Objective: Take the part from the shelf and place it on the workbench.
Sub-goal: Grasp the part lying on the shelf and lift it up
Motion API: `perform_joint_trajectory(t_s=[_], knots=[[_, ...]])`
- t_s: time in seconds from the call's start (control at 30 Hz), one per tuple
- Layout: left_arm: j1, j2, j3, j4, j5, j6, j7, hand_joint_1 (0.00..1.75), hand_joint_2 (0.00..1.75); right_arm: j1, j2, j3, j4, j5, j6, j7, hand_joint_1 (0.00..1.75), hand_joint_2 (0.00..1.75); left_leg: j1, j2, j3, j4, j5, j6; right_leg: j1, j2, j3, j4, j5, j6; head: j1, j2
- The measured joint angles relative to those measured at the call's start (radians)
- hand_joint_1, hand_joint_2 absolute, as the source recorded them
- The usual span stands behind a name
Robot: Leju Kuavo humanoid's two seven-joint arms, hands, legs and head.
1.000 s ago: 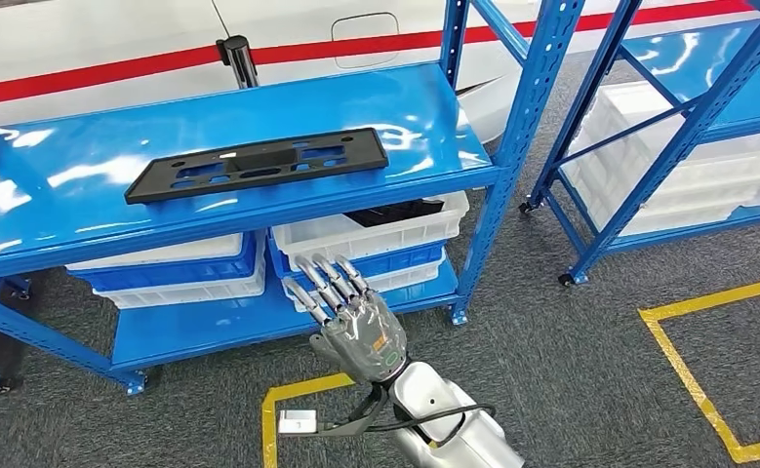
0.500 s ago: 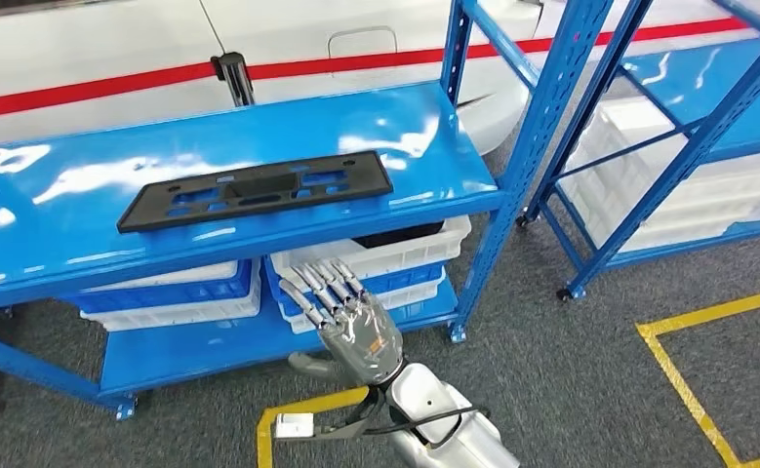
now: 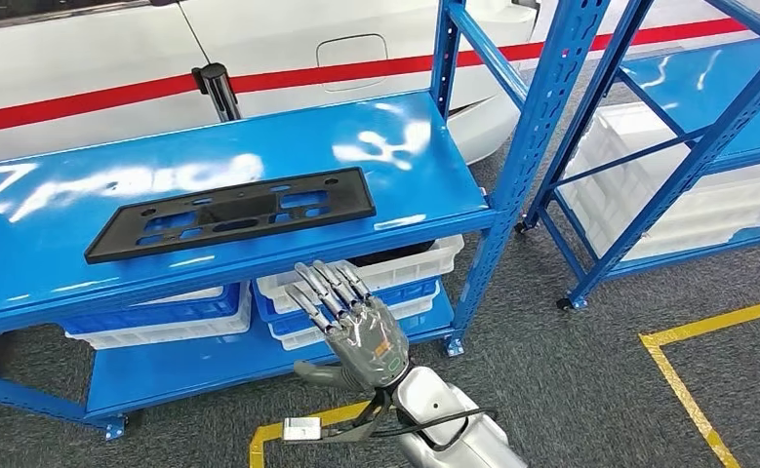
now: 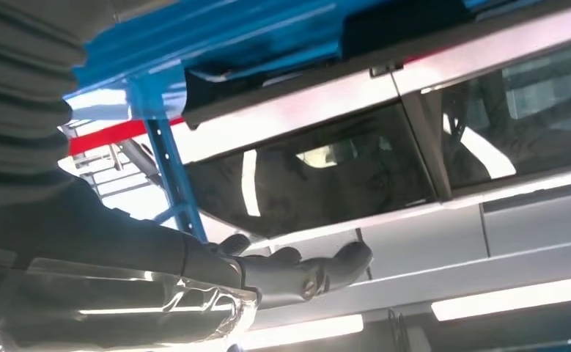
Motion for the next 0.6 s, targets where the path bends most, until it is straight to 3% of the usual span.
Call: perform_joint_trajectory(t_s=[0.1, 0.13, 0.17, 0.23, 0.3, 0.37, 0.43, 0.5, 0.53, 0.6], knots=[[-0.002, 0.000, 0.000, 0.000, 0.000, 0.000, 0.000, 0.00, 0.00, 0.004, 0.001, -0.001, -0.006, 0.005, 0.003, 0.000, 0.00, 1.75, 0.001, 0.001, -0.114, 0.188, -0.075, -0.008, 0.008, -0.009, 0.009, -0.001, -0.011, -0.016, -0.001, 0.000], [-0.002, 0.001, 0.000, 0.000, 0.000, 0.000, 0.000, 0.00, 0.00, 0.006, 0.001, -0.001, -0.006, 0.005, 0.004, 0.000, 0.00, 1.75, 0.001, 0.002, -0.144, 0.221, -0.078, -0.007, 0.011, -0.012, 0.011, -0.001, -0.014, -0.021, -0.001, 0.000], [-0.001, 0.001, 0.000, 0.000, 0.000, 0.000, 0.000, 0.00, 0.00, 0.008, 0.001, -0.001, -0.007, 0.005, 0.004, 0.000, 0.00, 1.75, 0.000, 0.002, -0.156, 0.218, -0.060, -0.004, 0.015, -0.015, 0.015, -0.001, -0.017, -0.023, -0.001, 0.000], [-0.002, 0.001, 0.000, 0.000, 0.000, 0.000, 0.000, 0.00, 0.00, 0.009, 0.002, -0.001, -0.009, 0.006, 0.004, 0.000, 0.00, 1.75, -0.005, 0.013, -0.126, 0.113, 0.023, 0.012, 0.021, -0.022, 0.027, -0.001, -0.024, -0.026, -0.001, 0.000], [-0.006, 0.002, 0.000, 0.000, -0.001, 0.000, 0.000, 0.00, 0.00, 0.009, 0.002, -0.001, -0.012, 0.007, 0.006, 0.000, 0.00, 1.75, -0.016, 0.044, -0.087, 0.005, 0.072, 0.029, 0.026, -0.032, 0.036, -0.003, -0.030, -0.024, 0.000, 0.000], [-0.010, 0.003, 0.000, 0.000, -0.002, 0.000, 0.000, 0.00, 0.00, 0.011, 0.002, -0.001, -0.015, 0.007, 0.009, 0.000, 0.00, 1.75, -0.026, 0.058, -0.079, -0.026, 0.074, 0.041, 0.029, -0.045, 0.040, -0.004, -0.035, -0.016, 0.000, 0.000], [-0.010, 0.002, 0.000, 0.000, -0.003, 0.000, 0.001, 0.00, 0.00, 0.013, 0.002, -0.001, -0.020, 0.008, 0.011, 0.000, 0.00, 1.75, -0.026, 0.040, -0.072, -0.038, 0.091, 0.049, 0.034, -0.060, 0.042, -0.004, -0.041, -0.005, 0.000, 0.000], [-0.010, 0.000, 0.000, 0.000, -0.003, 0.000, 0.001, 0.00, 0.00, 0.015, 0.002, -0.003, -0.025, 0.010, 0.012, 0.000, 0.00, 1.75, -0.020, 0.023, -0.059, -0.056, 0.108, 0.056, 0.035, -0.041, 0.026, 0.040, -0.068, -0.002, 0.001, 0.000], [-0.011, -0.001, 0.000, 0.000, -0.003, 0.000, 0.001, 0.00, 0.00, 0.017, 0.001, -0.004, -0.026, 0.010, 0.013, 0.000, 0.00, 1.75, -0.016, 0.015, -0.055, -0.061, 0.113, 0.059, 0.033, -0.024, 0.003, 0.089, -0.092, -0.004, 0.002, 0.000], [-0.012, -0.002, 0.000, 0.000, -0.004, 0.001, 0.001, 0.00, 0.00, 0.023, -0.002, -0.009, -0.027, 0.012, 0.015, 0.000, 0.00, 0.87, -0.016, -0.003, -0.056, -0.063, 0.116, 0.061, 0.026, -0.002, -0.060, 0.222, -0.145, -0.006, 0.003, 0.000]])
